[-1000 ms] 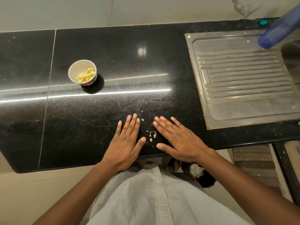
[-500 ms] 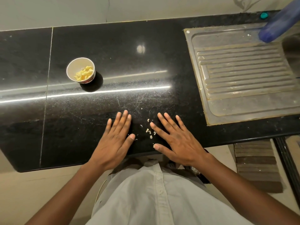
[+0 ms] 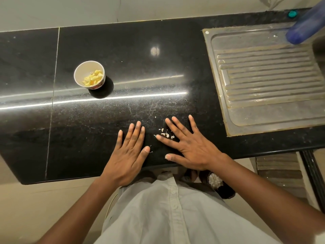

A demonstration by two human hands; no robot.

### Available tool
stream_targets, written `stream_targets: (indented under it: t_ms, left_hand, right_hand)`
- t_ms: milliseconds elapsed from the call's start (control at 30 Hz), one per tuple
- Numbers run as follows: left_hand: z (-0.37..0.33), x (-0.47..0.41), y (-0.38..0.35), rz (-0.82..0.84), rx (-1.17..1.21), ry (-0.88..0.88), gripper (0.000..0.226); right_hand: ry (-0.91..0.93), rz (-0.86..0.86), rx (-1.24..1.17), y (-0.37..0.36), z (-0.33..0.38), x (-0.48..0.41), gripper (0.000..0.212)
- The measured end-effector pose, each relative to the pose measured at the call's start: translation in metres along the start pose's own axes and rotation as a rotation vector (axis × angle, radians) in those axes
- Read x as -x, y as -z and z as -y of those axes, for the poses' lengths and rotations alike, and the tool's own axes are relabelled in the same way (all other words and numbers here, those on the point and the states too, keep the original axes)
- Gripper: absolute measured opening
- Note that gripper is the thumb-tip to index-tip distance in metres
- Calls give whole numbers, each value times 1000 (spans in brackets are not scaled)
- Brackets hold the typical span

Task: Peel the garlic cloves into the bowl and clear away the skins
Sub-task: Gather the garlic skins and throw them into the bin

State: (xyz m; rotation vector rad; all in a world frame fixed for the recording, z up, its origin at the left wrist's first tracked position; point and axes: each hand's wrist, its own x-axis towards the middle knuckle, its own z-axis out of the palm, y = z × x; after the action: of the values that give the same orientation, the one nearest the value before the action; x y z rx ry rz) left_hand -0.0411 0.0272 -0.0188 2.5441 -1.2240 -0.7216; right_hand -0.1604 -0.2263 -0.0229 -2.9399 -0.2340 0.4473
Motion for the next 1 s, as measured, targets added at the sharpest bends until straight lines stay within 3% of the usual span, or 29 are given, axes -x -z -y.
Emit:
stream_targets:
  t_ms: [100, 233, 467, 667, 833, 1000]
  left_hand:
    - [2, -6, 6, -63, 135, 13, 66]
    - [15, -13, 14, -90, 146, 48, 66]
    - [24, -12, 15, -40, 40, 83, 66]
    - [5, -27, 3, -31, -47, 25, 70]
    - [-20, -46, -3, -20, -131, -110, 67]
    - [-33, -47, -6, 21, -142, -220, 65]
  right_hand:
    - [83, -12, -19, -3, 30, -9, 70]
    - [133, -45, -4, -13, 63, -29, 69]
    - [-169, -49, 7, -3, 23, -31, 71]
    - [-232, -78, -24, 0, 9, 4, 78]
    - [-521, -59, -34, -19, 11, 30, 95]
    - [-481, -43, -84, -21, 30, 16, 94]
